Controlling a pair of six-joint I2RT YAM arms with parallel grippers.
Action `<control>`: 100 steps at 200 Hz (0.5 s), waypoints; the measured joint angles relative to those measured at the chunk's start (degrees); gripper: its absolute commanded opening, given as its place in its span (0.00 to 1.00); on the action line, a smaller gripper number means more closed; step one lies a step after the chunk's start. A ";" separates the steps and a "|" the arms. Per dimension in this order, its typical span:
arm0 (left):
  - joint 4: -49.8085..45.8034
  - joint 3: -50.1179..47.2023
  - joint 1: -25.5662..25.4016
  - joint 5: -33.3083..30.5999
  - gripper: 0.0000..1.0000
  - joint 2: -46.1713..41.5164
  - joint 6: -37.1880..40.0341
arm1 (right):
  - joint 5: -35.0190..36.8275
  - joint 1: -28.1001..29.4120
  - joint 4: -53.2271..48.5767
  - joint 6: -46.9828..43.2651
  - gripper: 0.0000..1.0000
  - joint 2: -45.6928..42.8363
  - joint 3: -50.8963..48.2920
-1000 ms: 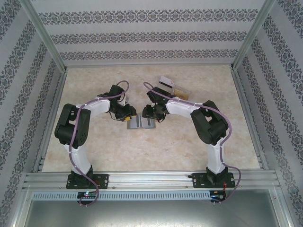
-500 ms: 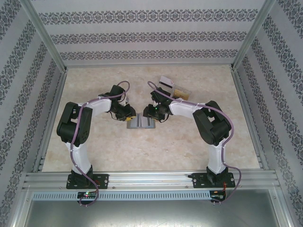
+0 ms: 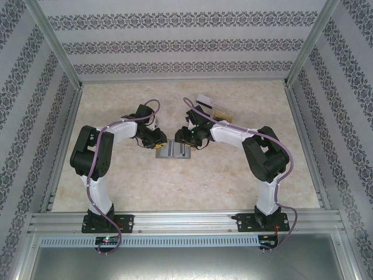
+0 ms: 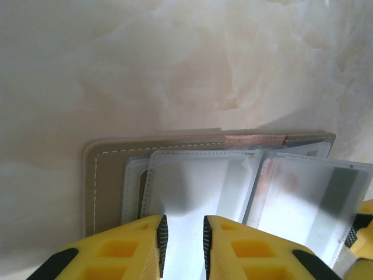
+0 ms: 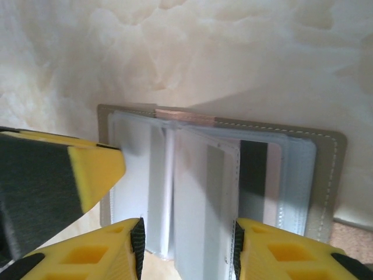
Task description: Take the credit cards out of the card holder
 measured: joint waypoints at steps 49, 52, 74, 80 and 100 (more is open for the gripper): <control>-1.11 1.66 0.07 -0.61 0.39 -0.26 0.81 | -2.99 0.00 1.51 0.46 0.44 0.00 0.00; -1.18 1.75 0.09 -0.61 0.40 -0.37 0.90 | -3.21 0.00 1.66 0.46 0.44 0.00 0.00; -1.84 1.86 0.76 -0.59 0.48 -2.38 1.03 | -4.42 0.02 2.25 0.44 0.45 0.00 0.02; -2.08 1.86 1.16 -0.57 0.51 -3.08 1.03 | -4.63 0.04 2.32 0.44 0.45 0.02 0.04; -2.40 1.62 3.37 -0.66 0.58 -6.12 0.87 | -5.33 0.44 2.29 0.44 0.46 0.37 0.61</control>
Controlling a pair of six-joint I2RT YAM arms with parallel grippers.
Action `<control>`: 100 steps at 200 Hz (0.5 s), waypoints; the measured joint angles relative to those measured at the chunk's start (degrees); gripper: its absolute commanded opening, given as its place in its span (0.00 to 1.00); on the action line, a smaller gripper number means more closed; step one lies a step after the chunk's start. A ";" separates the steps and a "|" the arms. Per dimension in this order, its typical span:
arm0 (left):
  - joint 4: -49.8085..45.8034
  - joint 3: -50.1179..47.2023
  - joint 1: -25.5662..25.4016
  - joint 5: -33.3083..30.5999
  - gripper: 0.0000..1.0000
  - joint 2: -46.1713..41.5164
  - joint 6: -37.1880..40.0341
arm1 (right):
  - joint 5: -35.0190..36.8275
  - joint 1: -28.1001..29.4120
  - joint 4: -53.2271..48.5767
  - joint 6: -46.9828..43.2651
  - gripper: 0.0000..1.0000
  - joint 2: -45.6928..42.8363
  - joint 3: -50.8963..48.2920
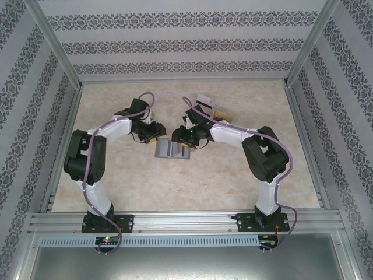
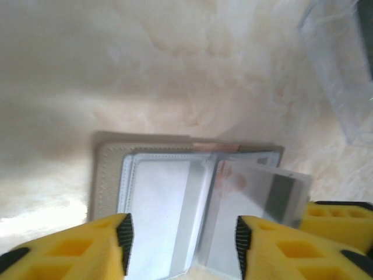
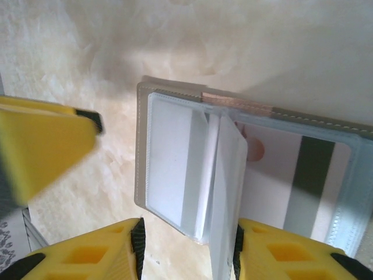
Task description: Take the credit cards out of the card holder
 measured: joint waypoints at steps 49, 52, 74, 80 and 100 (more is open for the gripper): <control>-0.39 -3.56 6.97 -3.06 0.71 -7.50 -1.22 | -0.57 3.32 0.28 -0.04 0.47 2.86 4.96; -0.48 -3.72 7.10 -3.19 0.71 -7.72 -1.25 | -0.57 3.48 0.31 -0.02 0.47 2.97 5.16; -1.14 -4.17 7.28 -3.37 0.71 -8.17 -1.20 | -0.55 4.11 0.66 -0.02 0.47 3.54 5.64; -1.29 -4.22 7.26 -3.23 0.71 -8.17 -1.20 | -0.46 4.09 0.68 -0.02 0.47 3.56 5.60; -1.31 -4.28 7.17 -2.19 0.65 -8.17 -1.22 | 0.15 3.69 1.46 -0.02 0.48 3.48 5.01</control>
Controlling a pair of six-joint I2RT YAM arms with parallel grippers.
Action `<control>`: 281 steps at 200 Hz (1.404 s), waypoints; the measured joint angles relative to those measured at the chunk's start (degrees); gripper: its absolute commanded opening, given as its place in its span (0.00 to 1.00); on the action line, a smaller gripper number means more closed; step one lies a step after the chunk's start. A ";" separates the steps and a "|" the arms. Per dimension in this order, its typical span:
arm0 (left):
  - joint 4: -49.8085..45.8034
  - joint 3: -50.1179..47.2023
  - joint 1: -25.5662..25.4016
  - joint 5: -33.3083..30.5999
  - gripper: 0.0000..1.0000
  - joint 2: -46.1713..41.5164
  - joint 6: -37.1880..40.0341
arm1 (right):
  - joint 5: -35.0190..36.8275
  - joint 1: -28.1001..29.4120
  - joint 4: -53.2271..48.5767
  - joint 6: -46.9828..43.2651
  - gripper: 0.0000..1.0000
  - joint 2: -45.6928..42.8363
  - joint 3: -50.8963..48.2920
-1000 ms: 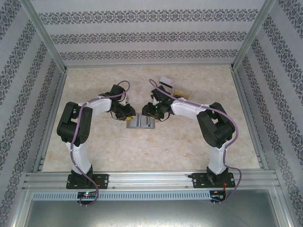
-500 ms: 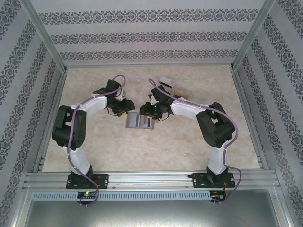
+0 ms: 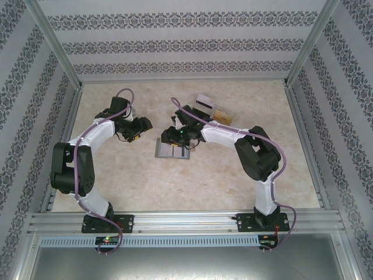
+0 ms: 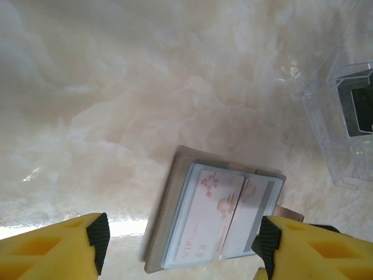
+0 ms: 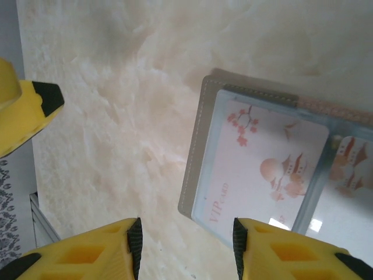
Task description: Take the credit cards out of the card holder
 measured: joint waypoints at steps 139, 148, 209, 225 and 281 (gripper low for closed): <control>3.48 0.00 -8.37 4.13 0.20 9.97 -1.79 | 4.26 -1.51 0.68 4.33 0.24 0.96 -3.02; 3.56 0.00 -8.41 3.91 0.19 10.58 -1.90 | 4.26 -1.51 0.59 4.35 0.25 1.44 -3.02; 4.17 -1.09 -8.59 2.03 0.17 11.21 -2.16 | 3.93 -1.51 0.28 4.37 0.24 2.99 -2.93; 4.31 -1.84 -8.59 1.77 0.15 11.26 -2.45 | 3.67 -1.51 0.28 4.39 0.24 3.50 -2.75; 4.42 -1.95 -8.59 1.57 0.12 11.47 -2.75 | 2.29 -1.51 0.76 4.52 0.22 4.68 -1.75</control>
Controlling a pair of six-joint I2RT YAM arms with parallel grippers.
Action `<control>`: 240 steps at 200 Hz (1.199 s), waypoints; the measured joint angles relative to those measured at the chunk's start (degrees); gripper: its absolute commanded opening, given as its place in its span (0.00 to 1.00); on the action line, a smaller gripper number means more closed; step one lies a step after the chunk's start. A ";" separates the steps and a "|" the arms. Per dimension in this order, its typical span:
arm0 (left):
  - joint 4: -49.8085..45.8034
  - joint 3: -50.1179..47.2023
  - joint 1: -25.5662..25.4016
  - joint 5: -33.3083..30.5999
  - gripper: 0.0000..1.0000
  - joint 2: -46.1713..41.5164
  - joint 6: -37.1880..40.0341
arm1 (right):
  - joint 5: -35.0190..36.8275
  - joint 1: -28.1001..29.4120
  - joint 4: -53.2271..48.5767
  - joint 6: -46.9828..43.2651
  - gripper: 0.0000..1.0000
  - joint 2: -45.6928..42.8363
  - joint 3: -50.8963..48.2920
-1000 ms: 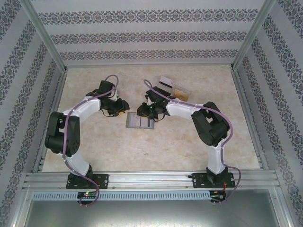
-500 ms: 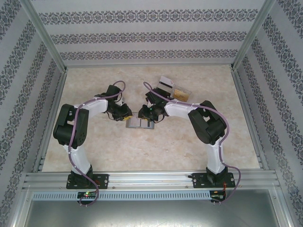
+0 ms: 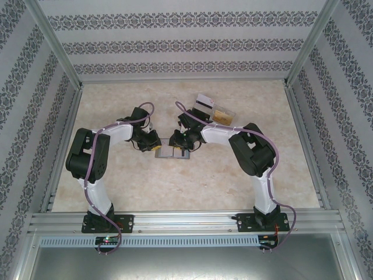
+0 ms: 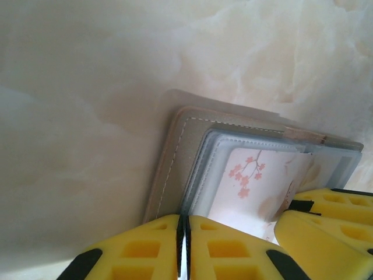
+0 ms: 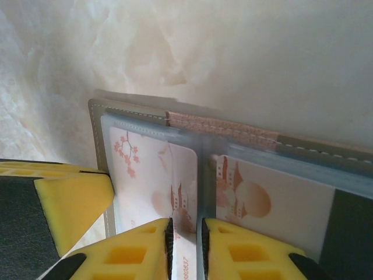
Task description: Take the credit cards out of the card holder
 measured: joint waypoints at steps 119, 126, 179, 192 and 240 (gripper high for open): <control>0.04 0.02 0.00 0.00 0.13 0.20 0.00 | -0.04 -0.79 1.05 0.20 0.00 -1.27 -1.31; 0.04 0.02 0.00 0.00 0.13 0.20 0.00 | 0.17 -0.92 1.27 0.20 0.00 -1.77 -1.88; 0.04 0.02 0.00 0.04 0.13 0.20 0.00 | 0.26 -3.26 3.13 -0.52 0.00 -6.43 -7.23; 0.04 0.02 0.00 0.07 0.14 0.20 0.00 | 0.24 -3.69 3.89 -0.83 0.00 -7.41 -8.41; -2.10 2.21 0.11 -1.22 0.37 -0.72 0.74 | 0.24 -4.68 8.31 -4.48 0.00 -12.96 -13.16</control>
